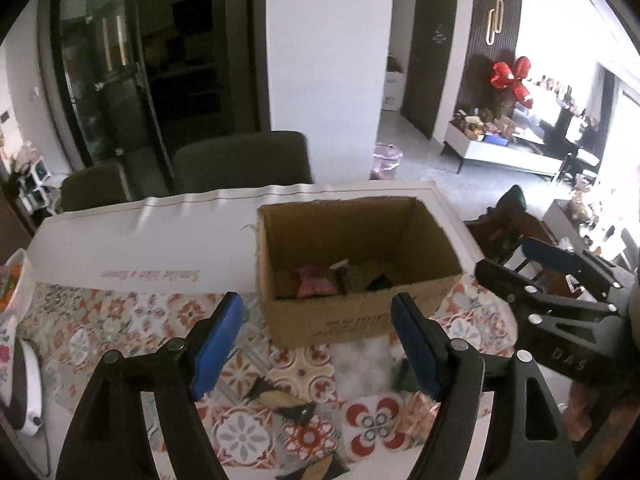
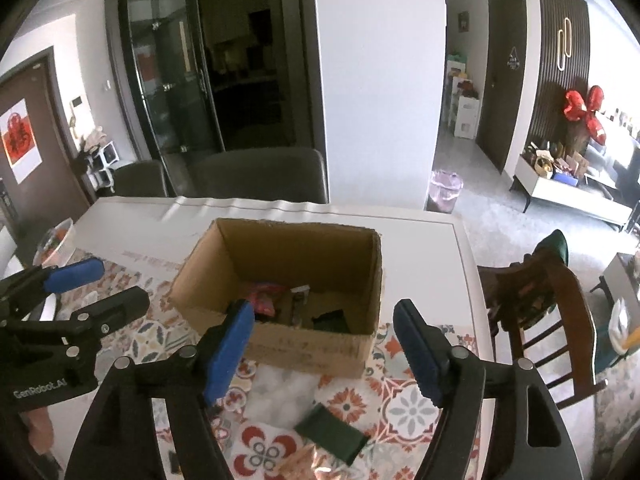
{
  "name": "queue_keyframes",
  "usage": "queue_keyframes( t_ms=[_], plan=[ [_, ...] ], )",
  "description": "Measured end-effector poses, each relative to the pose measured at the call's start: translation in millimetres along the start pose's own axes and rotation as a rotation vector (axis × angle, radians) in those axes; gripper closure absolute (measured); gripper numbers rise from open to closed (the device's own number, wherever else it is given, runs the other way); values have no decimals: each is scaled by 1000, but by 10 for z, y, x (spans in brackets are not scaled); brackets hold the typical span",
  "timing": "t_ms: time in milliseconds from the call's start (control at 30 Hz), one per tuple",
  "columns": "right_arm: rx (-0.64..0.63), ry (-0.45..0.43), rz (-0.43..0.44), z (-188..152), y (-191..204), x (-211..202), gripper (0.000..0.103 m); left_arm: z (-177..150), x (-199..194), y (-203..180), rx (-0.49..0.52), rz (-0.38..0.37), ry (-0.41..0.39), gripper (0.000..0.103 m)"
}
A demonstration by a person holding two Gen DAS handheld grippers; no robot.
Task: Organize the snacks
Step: 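Move both tools back toward the remaining snacks on the runner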
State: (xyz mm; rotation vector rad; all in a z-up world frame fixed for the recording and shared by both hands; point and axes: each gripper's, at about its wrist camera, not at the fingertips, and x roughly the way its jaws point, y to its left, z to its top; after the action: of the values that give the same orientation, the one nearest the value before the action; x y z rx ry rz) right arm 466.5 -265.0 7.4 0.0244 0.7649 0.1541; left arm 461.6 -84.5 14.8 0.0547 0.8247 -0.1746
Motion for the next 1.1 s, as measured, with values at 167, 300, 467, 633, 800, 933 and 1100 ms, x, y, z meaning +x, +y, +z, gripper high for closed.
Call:
queue_keyframes(
  t_ms=[167,300,467,633,800,933,1100],
  plan=[
    [-18,44,-27,-130,44,17,30,-212,-34,59,-15,51,24,23],
    [-22,97,-62,-265,34,92,30,-404,13,124,-27,48,74,23],
    [-65,132,-97,-498,50,133,30,-694,74,107,-37,43,139,23],
    [-54,195,-83,-738,23,166,30,-969,134,15,-20,28,199,23],
    [-32,252,-87,-1005,-31,150,30,-1186,142,-63,-11,14,230,23],
    [-11,271,-103,-1221,-52,80,30,-1386,122,-136,10,13,244,23],
    [-7,279,-126,-1480,-58,-18,30,-1580,69,-191,32,9,243,23]
  ],
)
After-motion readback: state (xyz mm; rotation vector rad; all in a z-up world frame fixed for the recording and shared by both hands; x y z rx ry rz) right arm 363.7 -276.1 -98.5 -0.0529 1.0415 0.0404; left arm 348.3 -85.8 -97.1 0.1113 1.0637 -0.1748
